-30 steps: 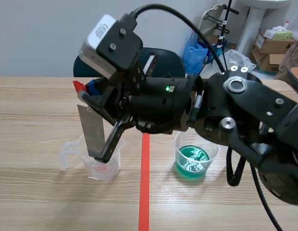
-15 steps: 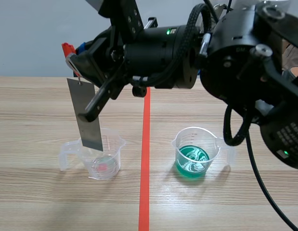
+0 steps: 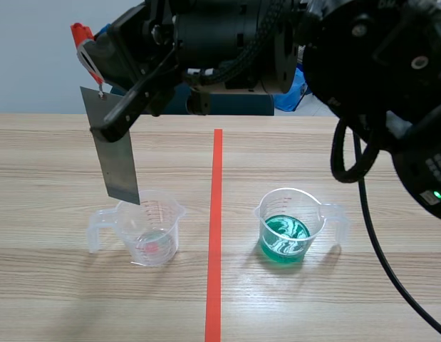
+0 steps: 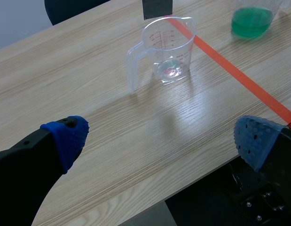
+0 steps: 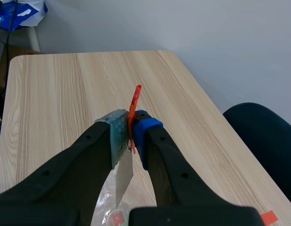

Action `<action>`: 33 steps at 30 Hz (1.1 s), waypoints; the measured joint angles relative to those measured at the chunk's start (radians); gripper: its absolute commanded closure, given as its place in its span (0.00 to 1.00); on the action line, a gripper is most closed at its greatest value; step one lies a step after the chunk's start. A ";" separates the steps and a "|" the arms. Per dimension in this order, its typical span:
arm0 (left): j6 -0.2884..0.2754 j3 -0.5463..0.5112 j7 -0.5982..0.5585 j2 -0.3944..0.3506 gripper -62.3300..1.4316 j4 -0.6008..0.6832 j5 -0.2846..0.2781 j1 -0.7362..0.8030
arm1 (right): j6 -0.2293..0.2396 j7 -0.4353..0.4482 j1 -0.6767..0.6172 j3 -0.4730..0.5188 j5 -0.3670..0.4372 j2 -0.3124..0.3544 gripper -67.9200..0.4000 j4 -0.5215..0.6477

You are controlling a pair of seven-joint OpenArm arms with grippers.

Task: Do the redox reaction experiment

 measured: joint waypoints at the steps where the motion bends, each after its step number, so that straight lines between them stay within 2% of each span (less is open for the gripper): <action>1: 0.000 0.000 0.000 0.000 0.00 0.000 0.000 0.000 | 0.000 0.000 0.000 0.000 0.000 -0.001 0.98 0.000; 18: 0.000 0.000 0.000 0.000 0.00 0.000 0.000 0.000 | 0.000 0.000 0.000 0.000 0.000 -0.002 0.98 0.000; 33: 0.000 0.000 0.000 0.000 0.00 0.000 0.000 0.000 | 0.000 -0.034 0.000 0.000 0.000 -0.002 0.99 0.000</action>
